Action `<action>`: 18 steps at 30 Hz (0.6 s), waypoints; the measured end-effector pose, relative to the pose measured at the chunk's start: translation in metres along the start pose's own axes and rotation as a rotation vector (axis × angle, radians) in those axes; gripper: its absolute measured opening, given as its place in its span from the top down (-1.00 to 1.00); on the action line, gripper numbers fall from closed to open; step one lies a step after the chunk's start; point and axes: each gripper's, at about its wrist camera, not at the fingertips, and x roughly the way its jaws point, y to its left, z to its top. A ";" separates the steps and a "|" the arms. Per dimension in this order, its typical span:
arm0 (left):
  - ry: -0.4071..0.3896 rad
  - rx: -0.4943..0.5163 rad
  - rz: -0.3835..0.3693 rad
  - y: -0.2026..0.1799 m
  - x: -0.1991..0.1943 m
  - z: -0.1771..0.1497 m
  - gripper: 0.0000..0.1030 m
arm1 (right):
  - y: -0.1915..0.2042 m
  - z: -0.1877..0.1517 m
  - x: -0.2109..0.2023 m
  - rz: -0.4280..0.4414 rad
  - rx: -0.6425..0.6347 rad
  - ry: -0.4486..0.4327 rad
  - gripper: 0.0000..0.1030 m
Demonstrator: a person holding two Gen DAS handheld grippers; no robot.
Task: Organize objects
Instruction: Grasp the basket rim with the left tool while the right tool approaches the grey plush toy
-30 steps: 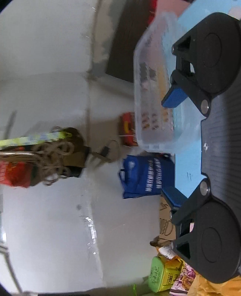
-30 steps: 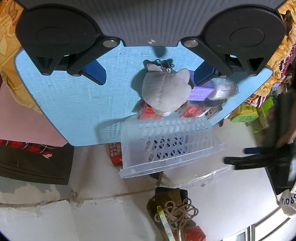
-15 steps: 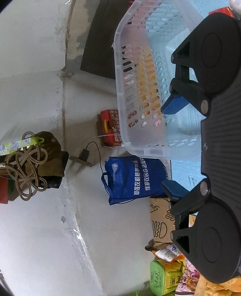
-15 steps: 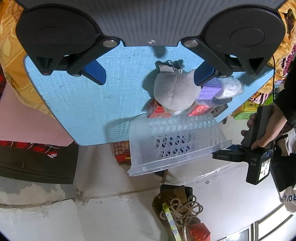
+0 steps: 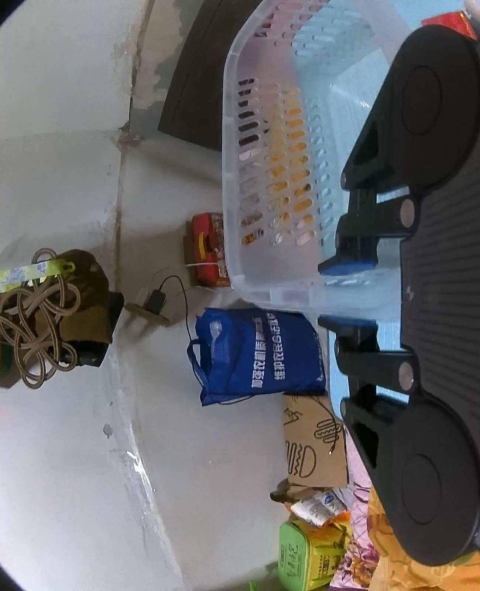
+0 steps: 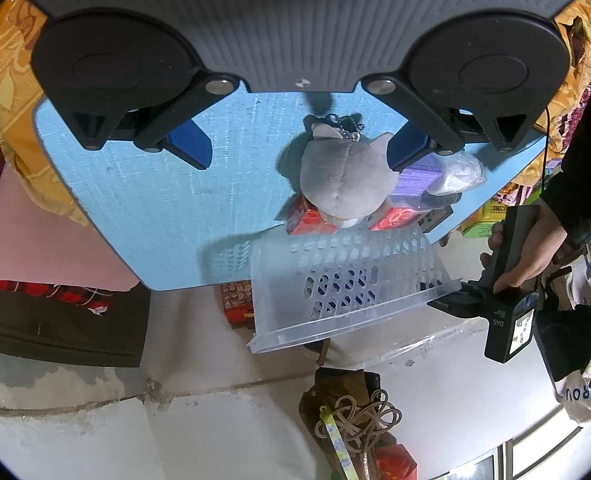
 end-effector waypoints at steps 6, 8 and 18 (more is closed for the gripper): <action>0.004 0.005 -0.003 0.000 0.002 0.000 0.49 | 0.004 0.002 0.008 0.022 0.006 0.001 -0.81; 0.010 0.002 -0.007 0.001 0.003 0.001 0.49 | 0.008 0.003 0.013 0.041 0.010 -0.001 -0.80; 0.019 -0.004 -0.016 0.003 0.006 0.001 0.47 | 0.011 0.007 0.040 0.139 0.019 0.074 -0.80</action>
